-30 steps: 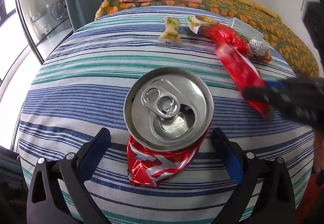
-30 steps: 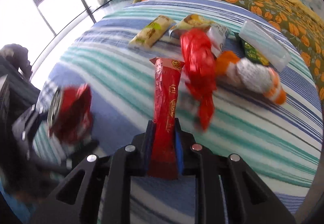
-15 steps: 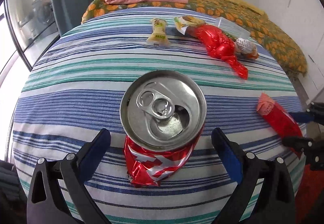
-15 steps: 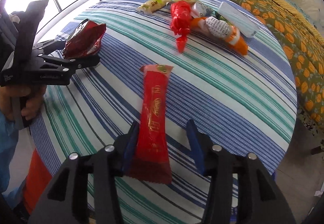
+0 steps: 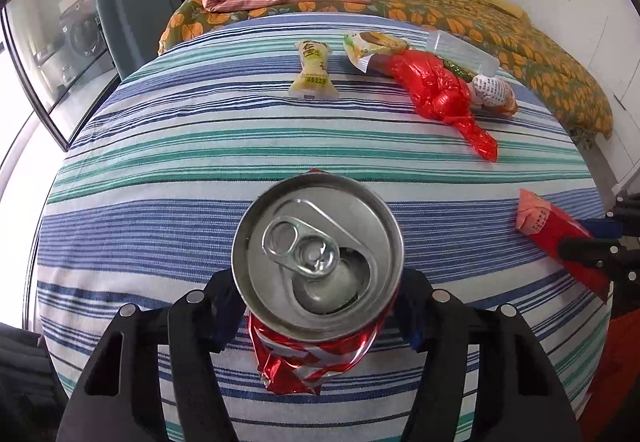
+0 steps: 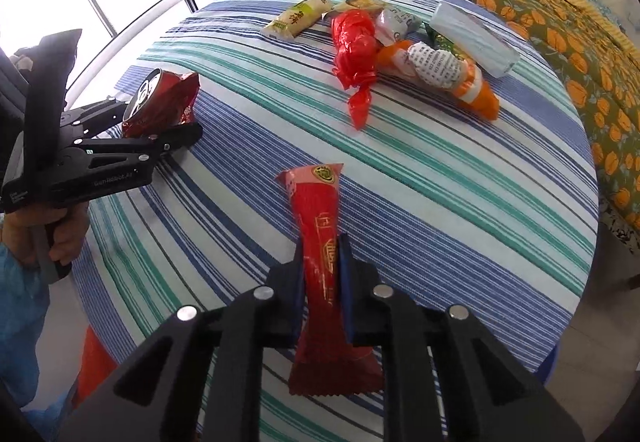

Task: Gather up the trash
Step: 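Carry can and snack bar over the blue wastebasket and open both grippers, then move both open tools back over the table, then grasp the yellow-green snack bag with the left gripper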

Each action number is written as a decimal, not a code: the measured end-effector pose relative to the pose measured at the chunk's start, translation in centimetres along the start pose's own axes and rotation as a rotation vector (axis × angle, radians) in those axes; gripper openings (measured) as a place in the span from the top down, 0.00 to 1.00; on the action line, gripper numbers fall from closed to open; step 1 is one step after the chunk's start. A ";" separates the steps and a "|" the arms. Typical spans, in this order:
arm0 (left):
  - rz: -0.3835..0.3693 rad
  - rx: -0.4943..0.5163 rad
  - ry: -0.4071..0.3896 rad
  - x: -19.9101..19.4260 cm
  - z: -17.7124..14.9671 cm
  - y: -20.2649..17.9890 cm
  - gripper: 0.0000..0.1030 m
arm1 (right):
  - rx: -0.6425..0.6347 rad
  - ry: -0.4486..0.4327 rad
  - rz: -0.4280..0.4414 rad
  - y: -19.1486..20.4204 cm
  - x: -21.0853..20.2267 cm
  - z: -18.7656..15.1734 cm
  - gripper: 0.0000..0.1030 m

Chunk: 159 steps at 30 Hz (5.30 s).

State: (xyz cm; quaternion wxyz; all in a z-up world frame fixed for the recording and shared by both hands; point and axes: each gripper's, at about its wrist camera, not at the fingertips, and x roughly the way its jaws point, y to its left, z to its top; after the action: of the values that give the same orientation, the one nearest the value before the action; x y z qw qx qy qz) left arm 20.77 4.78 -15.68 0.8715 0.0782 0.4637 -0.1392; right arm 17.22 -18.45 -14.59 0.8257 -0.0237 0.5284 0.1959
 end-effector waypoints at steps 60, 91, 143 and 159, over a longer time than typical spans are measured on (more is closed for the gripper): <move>-0.420 0.334 -0.047 -1.8 -1.4 -38.4 0.06 | 0.752 -0.323 -0.243 -31.8 -9.5 -23.6 0.12; 0.075 -0.071 -0.012 -1.1 -2.9 -3.0 0.05 | 0.089 -0.217 -0.195 -2.7 0.7 -1.1 0.11; 0.049 -0.047 -0.008 6.4 11.7 0.5 0.75 | 0.122 -0.209 -0.187 -3.5 2.9 0.4 0.07; 0.004 -0.046 -0.033 -1.5 -1.1 -1.1 0.36 | 0.122 -0.208 -0.186 -3.5 2.9 0.5 0.07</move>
State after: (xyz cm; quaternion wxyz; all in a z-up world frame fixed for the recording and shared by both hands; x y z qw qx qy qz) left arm 18.74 4.29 -15.04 0.8809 0.0569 0.4521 -0.1283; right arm 19.91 -20.69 -17.52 0.8906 -0.0020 0.4463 0.0874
